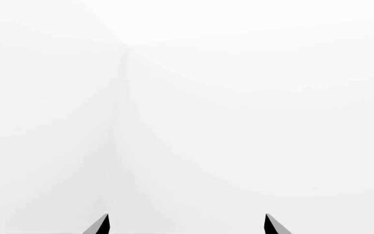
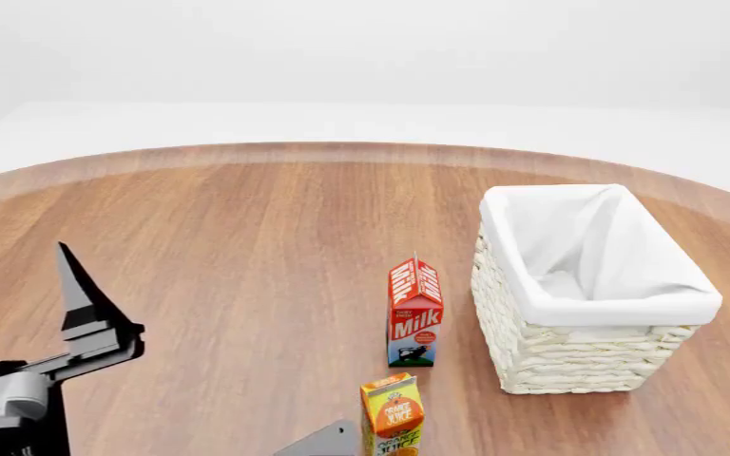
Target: Pick up the cream cheese box and the butter, and put them in the basket.
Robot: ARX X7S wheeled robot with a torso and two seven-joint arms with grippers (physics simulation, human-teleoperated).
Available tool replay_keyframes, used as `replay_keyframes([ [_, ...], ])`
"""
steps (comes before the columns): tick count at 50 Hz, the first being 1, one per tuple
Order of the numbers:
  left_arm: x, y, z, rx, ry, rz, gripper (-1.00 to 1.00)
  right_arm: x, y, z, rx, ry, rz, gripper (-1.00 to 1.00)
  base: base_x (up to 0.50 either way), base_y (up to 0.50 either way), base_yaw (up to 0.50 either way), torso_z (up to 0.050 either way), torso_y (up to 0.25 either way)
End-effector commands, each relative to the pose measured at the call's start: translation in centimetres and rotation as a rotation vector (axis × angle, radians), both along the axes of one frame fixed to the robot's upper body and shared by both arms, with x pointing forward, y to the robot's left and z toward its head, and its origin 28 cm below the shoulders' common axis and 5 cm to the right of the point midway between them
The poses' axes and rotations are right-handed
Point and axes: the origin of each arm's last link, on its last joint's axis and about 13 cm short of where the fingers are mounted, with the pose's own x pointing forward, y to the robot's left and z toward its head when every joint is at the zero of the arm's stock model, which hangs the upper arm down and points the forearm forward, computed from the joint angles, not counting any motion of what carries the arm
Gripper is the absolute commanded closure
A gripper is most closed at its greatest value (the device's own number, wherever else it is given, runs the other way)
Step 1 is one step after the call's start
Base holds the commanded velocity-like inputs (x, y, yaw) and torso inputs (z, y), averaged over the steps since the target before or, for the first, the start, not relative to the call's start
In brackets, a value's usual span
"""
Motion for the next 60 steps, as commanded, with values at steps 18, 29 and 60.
replay_keyframes([
  [18,0.0,0.4,-0.1,-0.011,-0.004,0.016,-1.00,-0.5,0.6,-1.0,-0.043,0.019,0.050,-1.00,0.00,0.00,0.00,0.000,0.000],
  [29,0.0,0.5,-0.1,-0.014,-0.003,0.022,-1.00,-0.5,0.4,-1.2,-0.034,0.097,0.032,-1.00,0.00,0.00,0.00,0.000,0.000],
  [60,-0.1,0.6,-0.1,-0.016,-0.007,0.027,-1.00,-0.3,0.4,-3.1,-0.095,0.179,0.070,-1.00,0.00,0.00,0.00,0.000,0.000],
])
